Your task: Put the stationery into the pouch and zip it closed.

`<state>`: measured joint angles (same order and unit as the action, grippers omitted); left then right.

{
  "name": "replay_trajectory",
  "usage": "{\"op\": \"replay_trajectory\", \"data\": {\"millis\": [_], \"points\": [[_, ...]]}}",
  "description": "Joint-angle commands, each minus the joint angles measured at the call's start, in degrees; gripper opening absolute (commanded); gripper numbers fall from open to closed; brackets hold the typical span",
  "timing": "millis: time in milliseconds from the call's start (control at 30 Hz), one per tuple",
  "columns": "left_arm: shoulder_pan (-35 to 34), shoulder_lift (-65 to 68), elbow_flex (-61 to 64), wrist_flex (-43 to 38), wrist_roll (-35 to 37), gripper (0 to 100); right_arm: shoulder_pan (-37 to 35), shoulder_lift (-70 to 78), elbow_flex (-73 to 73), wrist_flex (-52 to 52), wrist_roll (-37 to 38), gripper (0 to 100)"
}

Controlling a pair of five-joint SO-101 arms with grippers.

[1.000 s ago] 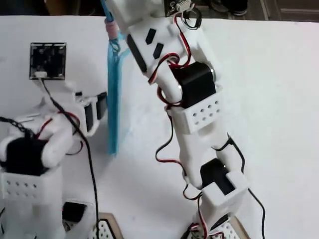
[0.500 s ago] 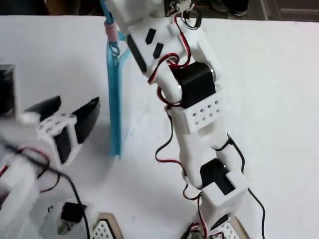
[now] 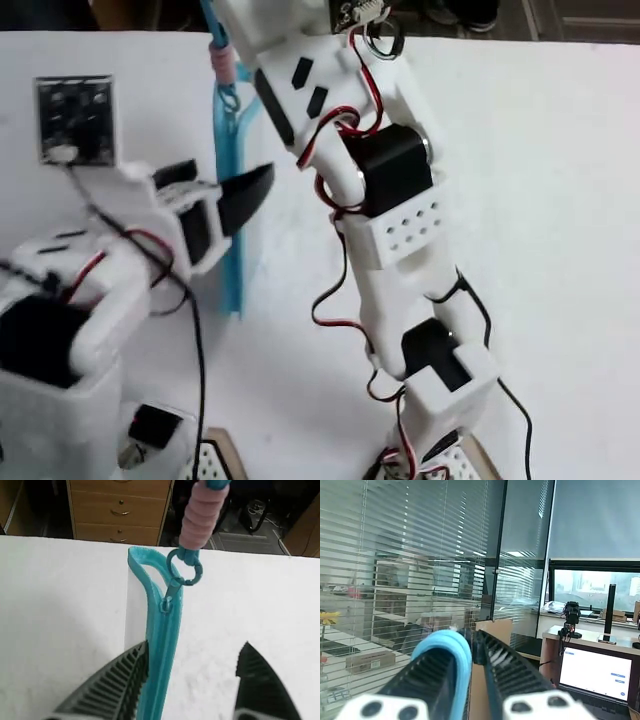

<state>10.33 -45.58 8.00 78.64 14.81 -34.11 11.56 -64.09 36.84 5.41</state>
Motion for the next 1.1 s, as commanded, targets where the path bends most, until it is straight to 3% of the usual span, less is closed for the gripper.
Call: {"op": "replay_trajectory", "data": {"millis": [0, 167, 433, 867, 1067], "points": [[-0.84, -0.31, 4.92, -7.65, 0.18, 23, 0.13, -0.22, -2.20, 0.13, 0.62, 1.7], [-1.10, -0.13, 10.46, -14.24, 0.44, 19, 0.04, -0.13, -2.20, -0.04, 0.62, 1.7], [-0.66, -0.66, 10.64, -13.63, -3.25, 4, 2.51, 2.86, -2.55, -0.31, 0.62, 1.7], [-0.48, -7.43, 2.02, -1.23, -5.54, 2, 5.93, 11.12, -2.81, -7.43, 0.62, 1.7], [5.58, -7.52, -6.68, 9.49, -10.64, 2, 10.15, 15.52, -2.46, -9.89, 0.62, 1.7]]}}
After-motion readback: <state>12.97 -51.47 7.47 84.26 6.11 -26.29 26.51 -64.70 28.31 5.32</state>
